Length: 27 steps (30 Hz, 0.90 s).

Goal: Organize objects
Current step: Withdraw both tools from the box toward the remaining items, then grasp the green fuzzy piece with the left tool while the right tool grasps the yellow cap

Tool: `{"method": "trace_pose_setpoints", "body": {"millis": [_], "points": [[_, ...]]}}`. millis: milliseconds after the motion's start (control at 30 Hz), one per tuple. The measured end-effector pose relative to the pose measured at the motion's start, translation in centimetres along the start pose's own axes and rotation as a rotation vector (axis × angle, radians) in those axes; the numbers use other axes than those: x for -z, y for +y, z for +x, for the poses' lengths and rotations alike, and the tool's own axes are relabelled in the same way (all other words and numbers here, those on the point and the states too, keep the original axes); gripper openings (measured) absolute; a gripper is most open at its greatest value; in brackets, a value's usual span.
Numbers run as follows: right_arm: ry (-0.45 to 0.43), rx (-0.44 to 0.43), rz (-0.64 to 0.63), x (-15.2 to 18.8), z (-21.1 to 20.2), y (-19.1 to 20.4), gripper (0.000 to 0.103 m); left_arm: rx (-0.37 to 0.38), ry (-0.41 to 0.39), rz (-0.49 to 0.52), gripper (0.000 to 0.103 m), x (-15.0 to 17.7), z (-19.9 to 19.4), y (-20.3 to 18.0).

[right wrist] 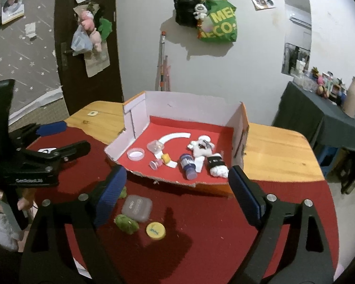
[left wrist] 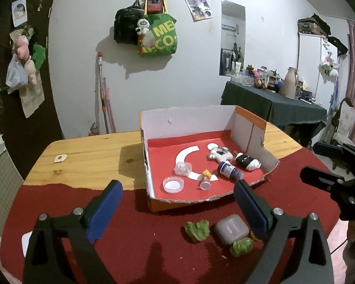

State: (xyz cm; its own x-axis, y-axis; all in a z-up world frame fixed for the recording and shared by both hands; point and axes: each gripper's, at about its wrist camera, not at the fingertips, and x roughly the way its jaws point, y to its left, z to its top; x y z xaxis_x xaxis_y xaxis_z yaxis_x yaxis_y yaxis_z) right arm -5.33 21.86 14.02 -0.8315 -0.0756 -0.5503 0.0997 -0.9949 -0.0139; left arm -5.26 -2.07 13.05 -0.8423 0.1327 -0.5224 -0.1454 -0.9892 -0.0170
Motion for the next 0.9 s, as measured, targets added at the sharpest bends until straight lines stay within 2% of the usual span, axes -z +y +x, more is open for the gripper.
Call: {"method": "trace_pose_setpoints", "body": {"millis": [333,700,900], "points": [[0.002,0.021,0.057,3.0,1.5,-0.6,0.088,0.009,0.034,-0.027,0.099,2.7,0.8,-0.6],[0.078,0.014,0.098,6.0,4.0,-0.7,0.088,0.021,0.145,-0.055,0.099,6.2,3.0,-0.7],[0.102,0.010,0.108,6.5,4.7,-0.9,0.088,0.023,0.183,-0.060,0.099,7.0,3.8,-0.6]]}}
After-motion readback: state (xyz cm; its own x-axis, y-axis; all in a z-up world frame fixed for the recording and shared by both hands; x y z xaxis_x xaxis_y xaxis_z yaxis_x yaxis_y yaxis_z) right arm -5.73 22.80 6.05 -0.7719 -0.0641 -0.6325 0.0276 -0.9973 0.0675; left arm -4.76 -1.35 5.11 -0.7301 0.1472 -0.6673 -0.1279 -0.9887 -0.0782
